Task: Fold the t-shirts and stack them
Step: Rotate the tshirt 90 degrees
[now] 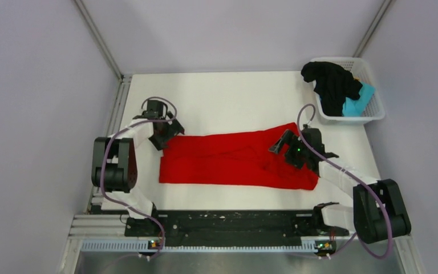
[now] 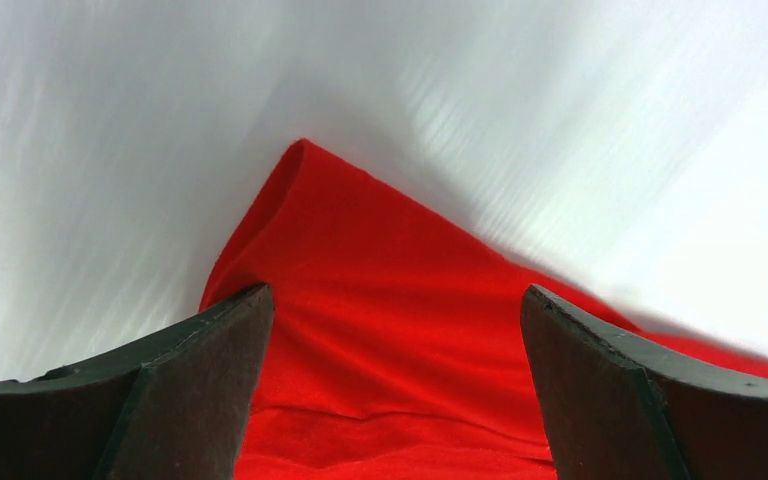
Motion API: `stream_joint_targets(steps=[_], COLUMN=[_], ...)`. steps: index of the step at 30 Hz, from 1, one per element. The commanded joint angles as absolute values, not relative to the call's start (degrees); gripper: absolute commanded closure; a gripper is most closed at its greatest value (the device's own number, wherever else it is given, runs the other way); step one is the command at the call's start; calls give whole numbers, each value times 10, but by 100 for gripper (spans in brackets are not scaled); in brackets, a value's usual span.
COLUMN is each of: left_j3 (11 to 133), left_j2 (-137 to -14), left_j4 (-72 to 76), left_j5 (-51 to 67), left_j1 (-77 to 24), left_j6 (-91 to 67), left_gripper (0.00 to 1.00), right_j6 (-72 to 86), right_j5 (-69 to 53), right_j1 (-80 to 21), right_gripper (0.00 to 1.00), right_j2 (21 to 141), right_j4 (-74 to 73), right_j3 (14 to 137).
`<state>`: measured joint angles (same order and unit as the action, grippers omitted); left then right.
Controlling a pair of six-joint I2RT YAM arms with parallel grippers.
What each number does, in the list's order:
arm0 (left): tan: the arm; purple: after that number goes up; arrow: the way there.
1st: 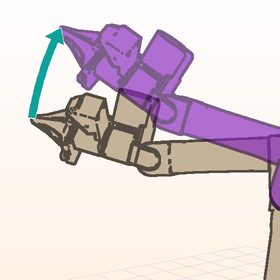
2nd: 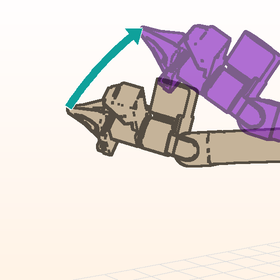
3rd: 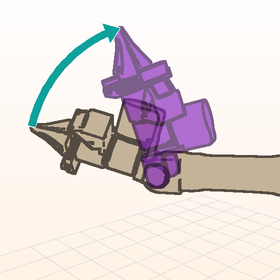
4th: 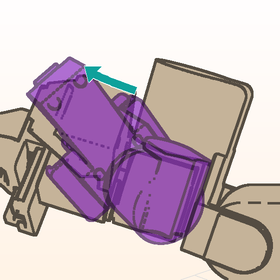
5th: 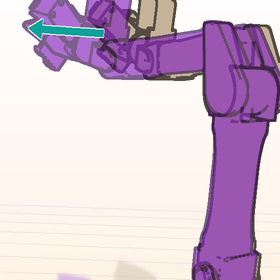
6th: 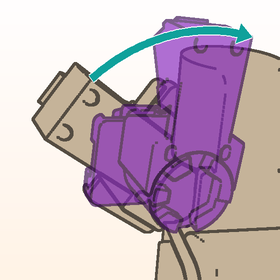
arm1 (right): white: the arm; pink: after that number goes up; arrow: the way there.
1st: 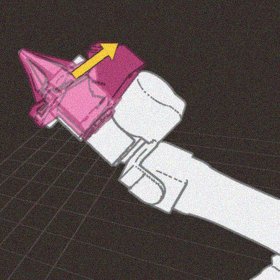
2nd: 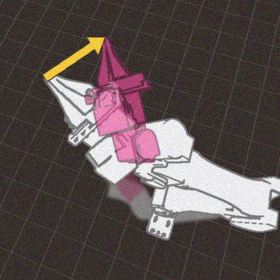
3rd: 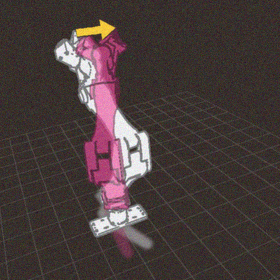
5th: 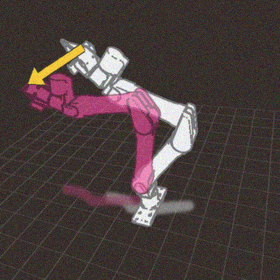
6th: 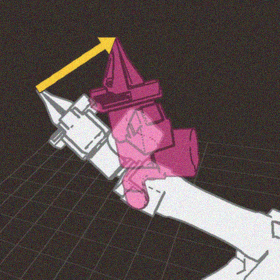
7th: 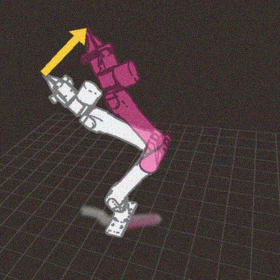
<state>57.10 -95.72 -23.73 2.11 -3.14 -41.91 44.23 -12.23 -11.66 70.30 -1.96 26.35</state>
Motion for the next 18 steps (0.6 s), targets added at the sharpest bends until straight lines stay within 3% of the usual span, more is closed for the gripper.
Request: stream_joint_targets(steps=[1,4,10,13,18], left_j3=[628,654,636,603,549], left_j2=[-1012,-1008,-932,-910,-921], left_j4=[-254,-270,-239,-213,-189], left_j5=[-44,-58,23,101,99], left_j1=[-4,11,3,-56,-175], left_j6=[-404,-412,-401,-373,-376], left_gripper=[1,1,1,1,1], right_j6=[388,385,386,389,387], right_j5=[-29,-37,-46,-32,-12], right_j1=[-99,-98,-98,-99,-98], right_gripper=[1,1,1,1,1], right_j2=[701,702,726,756,852], right_j4=[-102,-101,-87,-90,-111], right_j3=[253,258,272,300,397])
